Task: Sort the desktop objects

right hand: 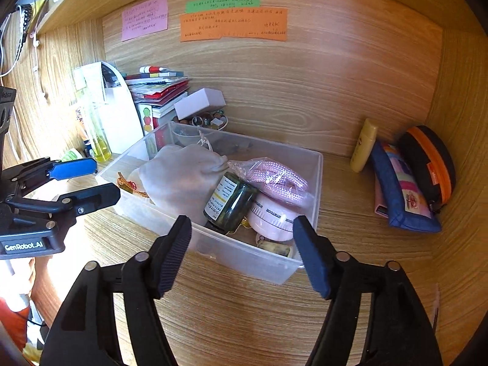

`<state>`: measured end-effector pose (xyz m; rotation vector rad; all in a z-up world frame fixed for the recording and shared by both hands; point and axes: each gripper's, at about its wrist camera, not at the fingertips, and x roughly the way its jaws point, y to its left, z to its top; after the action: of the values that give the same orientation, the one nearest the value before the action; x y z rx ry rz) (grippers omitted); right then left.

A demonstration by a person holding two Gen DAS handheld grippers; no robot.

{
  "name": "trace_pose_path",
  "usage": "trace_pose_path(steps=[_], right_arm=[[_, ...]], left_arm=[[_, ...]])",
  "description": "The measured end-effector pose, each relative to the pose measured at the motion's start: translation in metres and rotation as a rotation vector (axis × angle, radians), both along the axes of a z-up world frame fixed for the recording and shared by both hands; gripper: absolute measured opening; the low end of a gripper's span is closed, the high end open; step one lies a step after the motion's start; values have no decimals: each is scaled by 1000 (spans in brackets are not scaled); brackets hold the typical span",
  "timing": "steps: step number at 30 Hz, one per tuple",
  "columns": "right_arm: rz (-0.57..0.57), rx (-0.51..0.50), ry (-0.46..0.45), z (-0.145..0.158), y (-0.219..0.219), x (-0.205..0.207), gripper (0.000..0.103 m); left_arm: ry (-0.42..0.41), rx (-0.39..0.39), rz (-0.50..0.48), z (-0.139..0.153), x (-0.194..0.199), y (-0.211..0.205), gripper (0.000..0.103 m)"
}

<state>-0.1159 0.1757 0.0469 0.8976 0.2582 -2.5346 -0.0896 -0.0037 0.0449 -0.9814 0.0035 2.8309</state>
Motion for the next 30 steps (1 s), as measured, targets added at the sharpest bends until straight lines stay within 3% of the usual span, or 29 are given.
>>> trace_pose_path(steps=[9,15,30], right_arm=[[-38,7,40,4,3,12,81],[-64,9,30,2,6,14,83],[-110,-39,3,-6,19,19,85]], left_arm=[[40,-46,56,0,9,8,85],[26,-11,100,-5,8,3,93],[31,-57,126,-16,4,18,94]])
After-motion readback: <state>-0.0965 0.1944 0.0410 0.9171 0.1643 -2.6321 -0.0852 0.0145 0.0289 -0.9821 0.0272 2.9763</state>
